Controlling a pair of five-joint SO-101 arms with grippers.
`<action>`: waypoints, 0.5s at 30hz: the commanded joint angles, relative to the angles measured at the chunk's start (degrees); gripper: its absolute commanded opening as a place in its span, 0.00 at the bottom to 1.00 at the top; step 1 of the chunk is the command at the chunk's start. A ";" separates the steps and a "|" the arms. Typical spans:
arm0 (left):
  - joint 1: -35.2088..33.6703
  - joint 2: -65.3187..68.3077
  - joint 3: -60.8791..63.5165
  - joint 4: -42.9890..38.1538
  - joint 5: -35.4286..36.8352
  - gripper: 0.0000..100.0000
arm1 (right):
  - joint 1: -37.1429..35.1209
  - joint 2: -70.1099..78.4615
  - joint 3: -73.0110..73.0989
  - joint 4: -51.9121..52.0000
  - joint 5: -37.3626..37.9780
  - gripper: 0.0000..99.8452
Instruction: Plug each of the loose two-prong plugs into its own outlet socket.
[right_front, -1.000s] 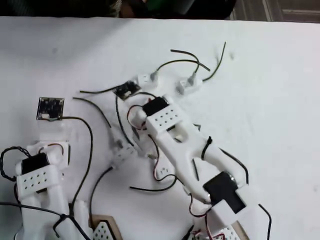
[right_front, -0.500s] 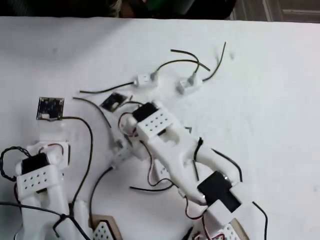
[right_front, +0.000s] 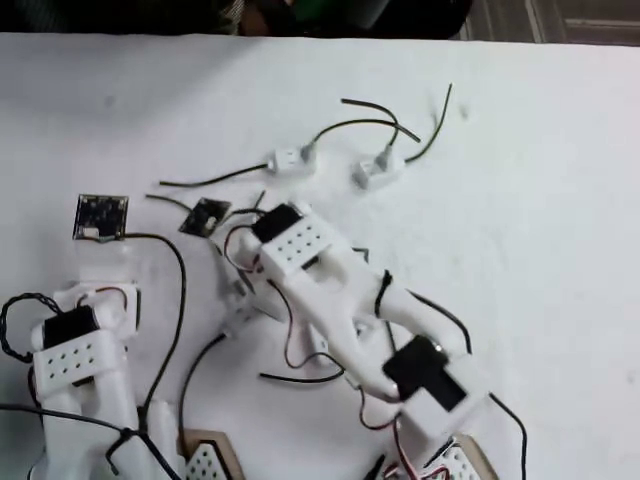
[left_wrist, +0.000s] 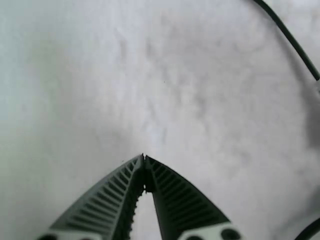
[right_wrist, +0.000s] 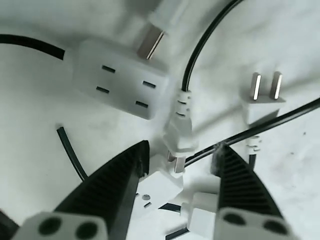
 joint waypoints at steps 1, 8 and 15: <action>-0.40 -1.10 -0.18 -0.62 0.00 0.02 | 0.57 4.26 -8.18 5.76 0.53 0.22; -0.40 -1.10 -0.18 -0.62 0.00 0.02 | 0.57 16.92 -24.26 16.31 0.53 0.22; -0.40 -1.10 -0.18 -0.62 0.00 0.02 | 3.12 25.27 -31.82 17.71 0.62 0.18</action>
